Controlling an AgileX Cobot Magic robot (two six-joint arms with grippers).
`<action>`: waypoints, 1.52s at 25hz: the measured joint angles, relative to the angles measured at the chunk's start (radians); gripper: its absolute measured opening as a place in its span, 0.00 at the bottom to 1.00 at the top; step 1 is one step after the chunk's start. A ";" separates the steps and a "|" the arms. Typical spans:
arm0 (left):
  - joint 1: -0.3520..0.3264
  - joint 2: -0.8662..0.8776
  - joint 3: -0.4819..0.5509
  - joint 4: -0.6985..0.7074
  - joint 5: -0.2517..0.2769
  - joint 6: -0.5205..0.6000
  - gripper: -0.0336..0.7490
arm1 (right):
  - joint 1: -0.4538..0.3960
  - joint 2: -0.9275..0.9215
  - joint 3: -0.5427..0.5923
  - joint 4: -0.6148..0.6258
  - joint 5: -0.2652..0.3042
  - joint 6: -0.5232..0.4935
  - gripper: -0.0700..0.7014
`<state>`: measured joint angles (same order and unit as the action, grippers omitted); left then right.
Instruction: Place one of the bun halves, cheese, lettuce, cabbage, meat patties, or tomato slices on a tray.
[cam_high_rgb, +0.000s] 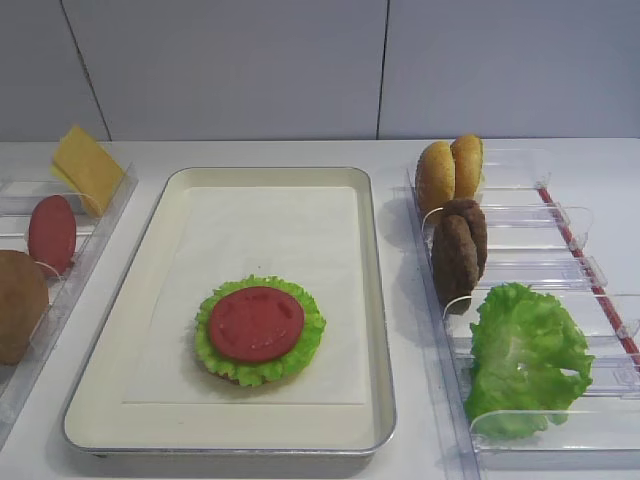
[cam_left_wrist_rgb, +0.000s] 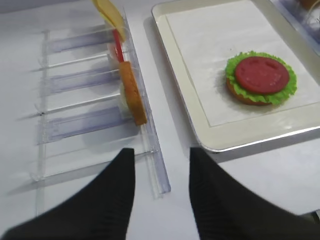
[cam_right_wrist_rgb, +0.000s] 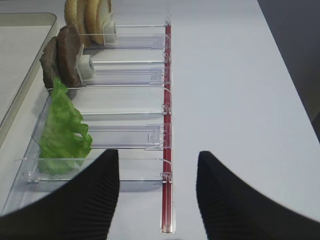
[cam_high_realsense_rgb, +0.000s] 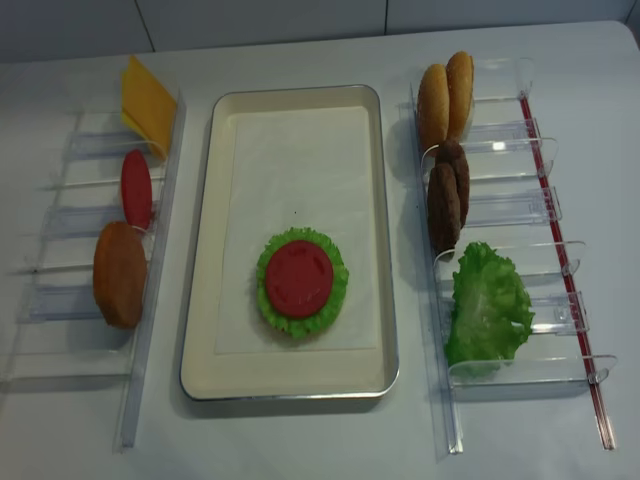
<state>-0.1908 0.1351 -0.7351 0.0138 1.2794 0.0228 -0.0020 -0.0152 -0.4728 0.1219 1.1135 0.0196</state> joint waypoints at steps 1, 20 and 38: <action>0.000 -0.023 0.027 0.000 0.000 0.002 0.38 | 0.000 0.000 0.000 0.000 0.000 0.000 0.58; 0.000 -0.152 0.243 -0.040 -0.093 0.072 0.34 | 0.000 0.000 0.000 -0.002 0.000 0.000 0.58; 0.085 -0.152 0.245 0.046 -0.096 -0.061 0.34 | 0.000 0.000 0.000 -0.033 0.000 0.002 0.58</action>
<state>-0.1054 -0.0169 -0.4900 0.0595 1.1837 -0.0385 -0.0020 -0.0152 -0.4728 0.0890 1.1135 0.0214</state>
